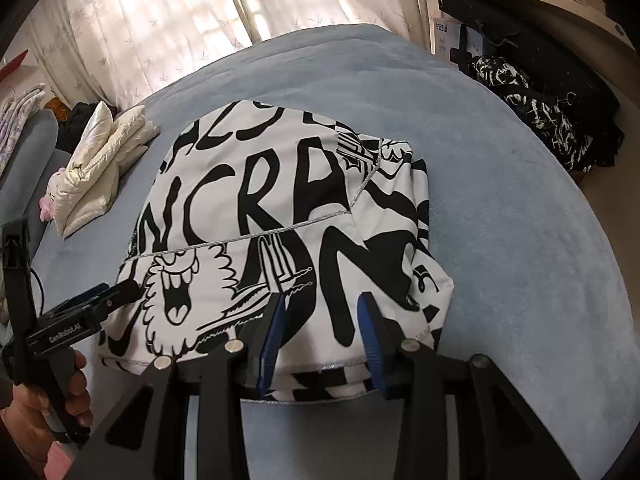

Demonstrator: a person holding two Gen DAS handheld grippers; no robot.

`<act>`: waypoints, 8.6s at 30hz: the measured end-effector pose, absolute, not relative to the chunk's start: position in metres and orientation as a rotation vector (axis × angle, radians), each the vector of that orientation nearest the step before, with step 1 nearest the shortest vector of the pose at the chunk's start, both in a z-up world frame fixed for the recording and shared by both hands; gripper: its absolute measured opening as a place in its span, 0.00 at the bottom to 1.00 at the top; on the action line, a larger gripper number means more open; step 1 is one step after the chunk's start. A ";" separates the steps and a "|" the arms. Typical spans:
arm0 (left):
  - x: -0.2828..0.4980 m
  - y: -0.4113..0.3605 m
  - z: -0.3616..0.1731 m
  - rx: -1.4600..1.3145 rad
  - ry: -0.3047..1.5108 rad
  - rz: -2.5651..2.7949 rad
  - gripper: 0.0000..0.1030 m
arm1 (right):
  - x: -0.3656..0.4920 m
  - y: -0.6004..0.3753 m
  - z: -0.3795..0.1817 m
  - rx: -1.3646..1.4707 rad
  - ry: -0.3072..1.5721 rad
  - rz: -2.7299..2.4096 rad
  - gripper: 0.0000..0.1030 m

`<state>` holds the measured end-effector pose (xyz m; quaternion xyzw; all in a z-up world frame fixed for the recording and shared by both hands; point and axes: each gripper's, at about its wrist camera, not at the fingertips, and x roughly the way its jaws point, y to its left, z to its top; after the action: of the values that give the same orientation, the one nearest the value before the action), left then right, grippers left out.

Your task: Fold large clothes

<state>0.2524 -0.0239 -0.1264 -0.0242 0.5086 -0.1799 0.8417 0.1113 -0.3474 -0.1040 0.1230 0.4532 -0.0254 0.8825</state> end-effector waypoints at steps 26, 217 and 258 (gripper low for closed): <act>0.283 -0.010 -0.112 -0.236 1.261 -0.623 0.93 | 0.140 -0.424 -0.091 0.556 1.085 0.016 0.65; 0.146 0.129 0.041 0.033 0.837 -0.200 0.95 | 0.016 -0.197 -0.041 0.213 0.754 0.075 0.87; 0.135 0.124 0.041 0.046 0.835 -0.182 0.94 | 0.013 -0.201 -0.042 0.225 0.767 0.073 0.87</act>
<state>0.1349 0.1243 0.0415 0.0225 0.4048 -0.0881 0.9099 0.0128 -0.2012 -0.0419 0.1094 0.3731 0.0355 0.9206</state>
